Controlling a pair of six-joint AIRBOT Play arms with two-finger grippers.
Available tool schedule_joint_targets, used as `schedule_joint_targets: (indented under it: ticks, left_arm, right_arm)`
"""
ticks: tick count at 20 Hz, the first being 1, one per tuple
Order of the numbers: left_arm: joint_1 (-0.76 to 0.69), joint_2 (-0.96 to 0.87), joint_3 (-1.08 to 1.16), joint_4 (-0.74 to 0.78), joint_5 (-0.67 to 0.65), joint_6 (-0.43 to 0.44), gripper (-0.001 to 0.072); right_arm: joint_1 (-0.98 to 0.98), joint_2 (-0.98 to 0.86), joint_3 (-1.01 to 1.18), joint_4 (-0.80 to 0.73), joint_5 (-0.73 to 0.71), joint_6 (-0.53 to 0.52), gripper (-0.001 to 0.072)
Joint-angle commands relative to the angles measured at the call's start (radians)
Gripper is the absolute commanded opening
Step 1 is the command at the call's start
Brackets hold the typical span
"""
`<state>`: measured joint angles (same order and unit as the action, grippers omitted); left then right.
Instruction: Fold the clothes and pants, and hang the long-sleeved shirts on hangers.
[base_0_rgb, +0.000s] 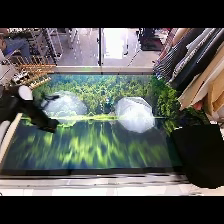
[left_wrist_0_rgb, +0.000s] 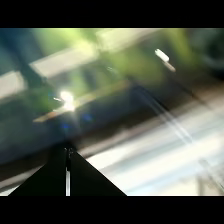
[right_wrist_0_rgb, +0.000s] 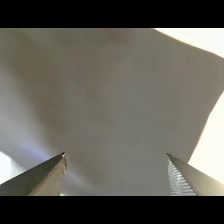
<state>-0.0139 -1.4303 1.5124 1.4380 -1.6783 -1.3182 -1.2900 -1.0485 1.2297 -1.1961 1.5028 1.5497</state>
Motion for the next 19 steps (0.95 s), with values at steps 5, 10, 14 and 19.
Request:
schedule_joint_targets:
  ticks: [5, 10, 14, 19]
  left_arm:
    - [0.239, 0.306, 0.000, 0.025, 0.572, -0.118, 0.0012]
    - [0.253, 0.309, 0.000, 0.008, 0.632, -0.137, 0.0013]
    - [0.253, 0.309, 0.000, 0.008, 0.631, -0.137, 0.0013]
    - [0.253, 0.309, 0.000, 0.008, 0.632, -0.137, 0.0013]
  right_arm:
    - [0.626, -0.002, -0.027, 0.090, -0.114, 0.000, 0.0410]
    - [1.070, -0.002, -0.270, -0.022, -0.579, 0.001, 0.0014]
    - [1.200, 0.001, -0.277, -0.065, -1.191, 0.001, 0.0438]
    - [1.215, 0.001, -0.272, -0.061, -1.684, 0.002, 0.0469]
